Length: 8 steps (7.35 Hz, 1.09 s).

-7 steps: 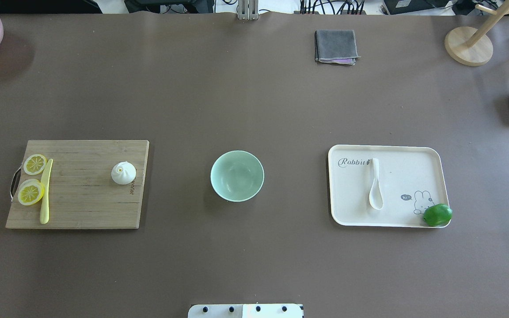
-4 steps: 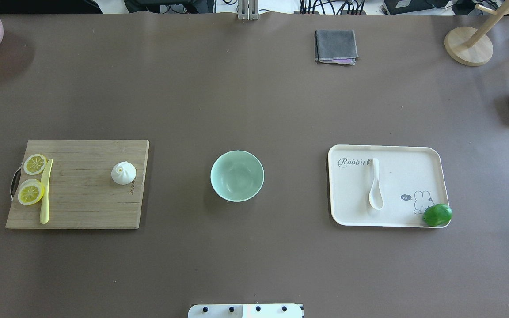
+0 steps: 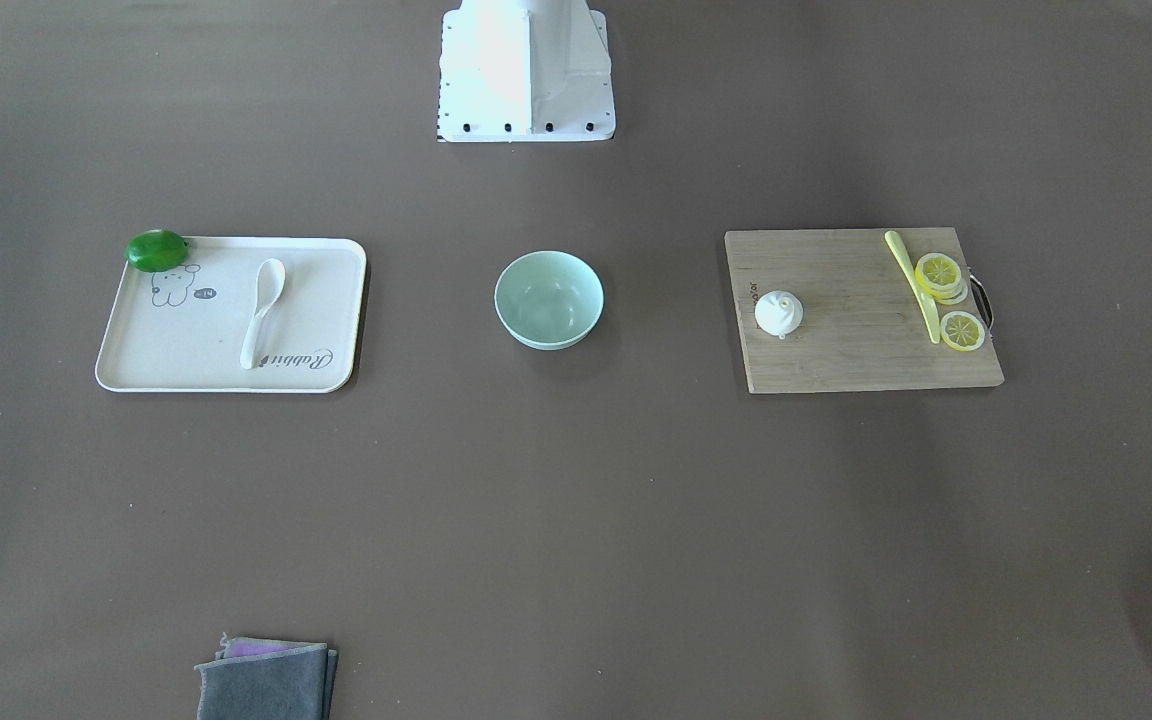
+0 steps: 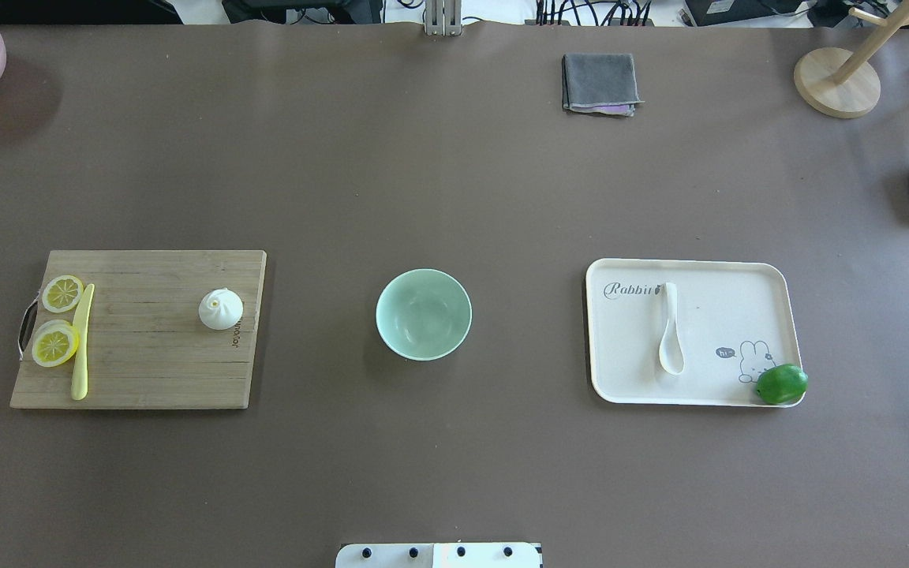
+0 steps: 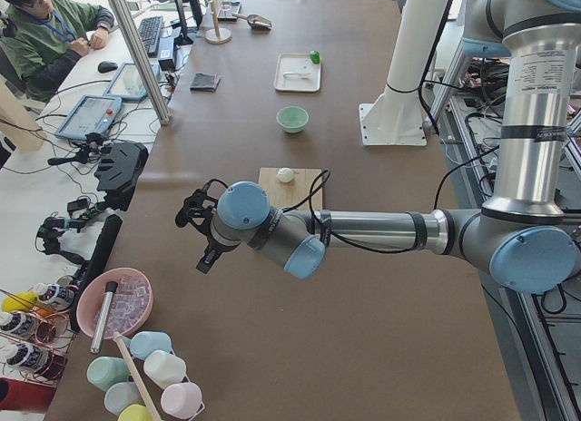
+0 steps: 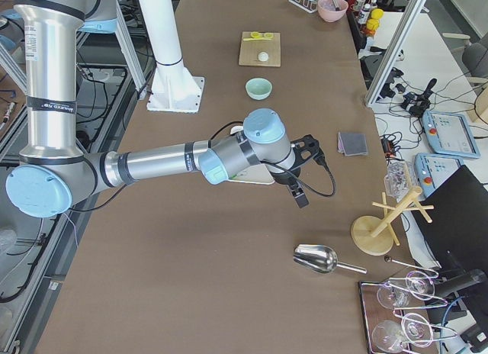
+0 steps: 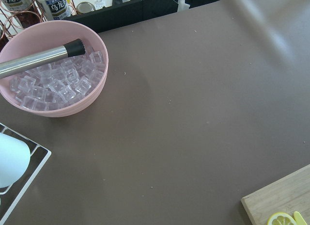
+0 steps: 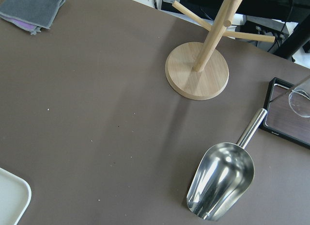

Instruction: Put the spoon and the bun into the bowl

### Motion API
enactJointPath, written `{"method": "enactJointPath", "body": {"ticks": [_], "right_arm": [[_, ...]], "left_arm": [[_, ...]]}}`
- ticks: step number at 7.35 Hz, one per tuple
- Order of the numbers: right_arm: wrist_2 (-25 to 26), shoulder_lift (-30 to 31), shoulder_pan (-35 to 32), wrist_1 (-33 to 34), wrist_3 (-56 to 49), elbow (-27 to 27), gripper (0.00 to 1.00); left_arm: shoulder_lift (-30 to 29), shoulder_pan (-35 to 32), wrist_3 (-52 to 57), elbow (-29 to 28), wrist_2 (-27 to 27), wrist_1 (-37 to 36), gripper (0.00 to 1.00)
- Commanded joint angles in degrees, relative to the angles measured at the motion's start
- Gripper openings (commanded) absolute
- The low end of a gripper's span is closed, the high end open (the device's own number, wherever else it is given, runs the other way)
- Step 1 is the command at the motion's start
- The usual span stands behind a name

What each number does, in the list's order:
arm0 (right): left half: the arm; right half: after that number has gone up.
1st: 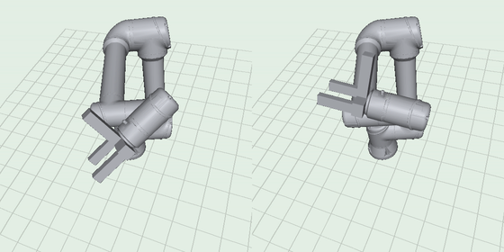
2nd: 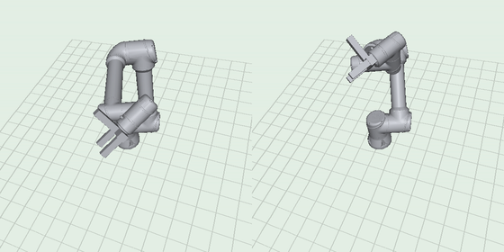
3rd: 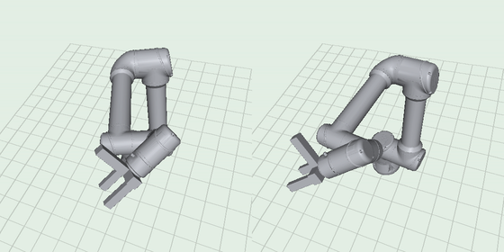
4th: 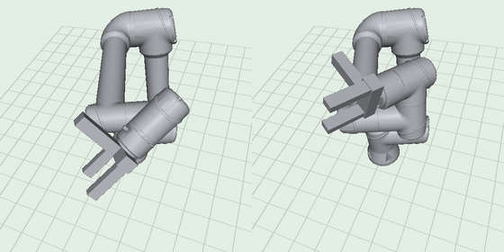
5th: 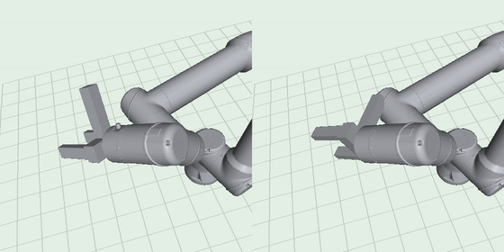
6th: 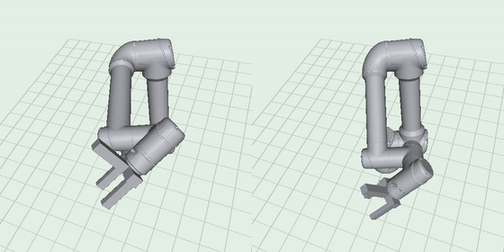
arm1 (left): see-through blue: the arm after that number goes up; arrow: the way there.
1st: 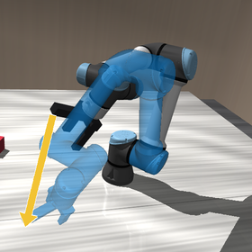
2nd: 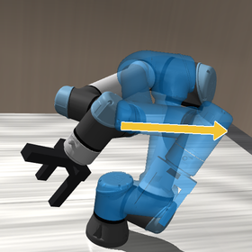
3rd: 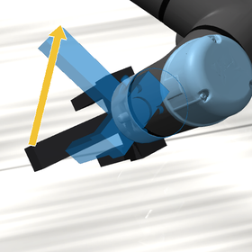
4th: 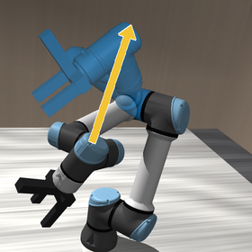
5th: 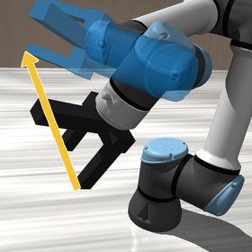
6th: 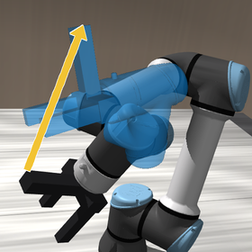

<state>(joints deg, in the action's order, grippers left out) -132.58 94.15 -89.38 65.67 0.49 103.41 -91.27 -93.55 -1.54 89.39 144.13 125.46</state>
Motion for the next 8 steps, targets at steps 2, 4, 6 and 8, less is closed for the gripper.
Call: {"method": "enactJointPath", "body": {"ticks": [2,4,6,8], "right_arm": [[-3.21,-3.59,8.74,-8.54,27.40,-2.25,1.00],[5.95,-7.82,22.51,-8.54,47.47,0.20,1.00],[24.13,-13.88,40.43,-7.67,64.49,0.66,1.00],[25.96,-15.39,43.66,2.81,65.51,5.02,1.00]], "left_arm": [[-2.24,3.36,-0.21,-0.88,-0.17,2.42,0.98],[-2.60,7.04,-7.98,-0.36,-0.08,3.38,0.98],[-2.60,10.39,-17.84,-0.36,-2.17,6.01,0.98],[-2.68,16.61,-31.16,0.08,-6.55,11.87,0.98]]}}
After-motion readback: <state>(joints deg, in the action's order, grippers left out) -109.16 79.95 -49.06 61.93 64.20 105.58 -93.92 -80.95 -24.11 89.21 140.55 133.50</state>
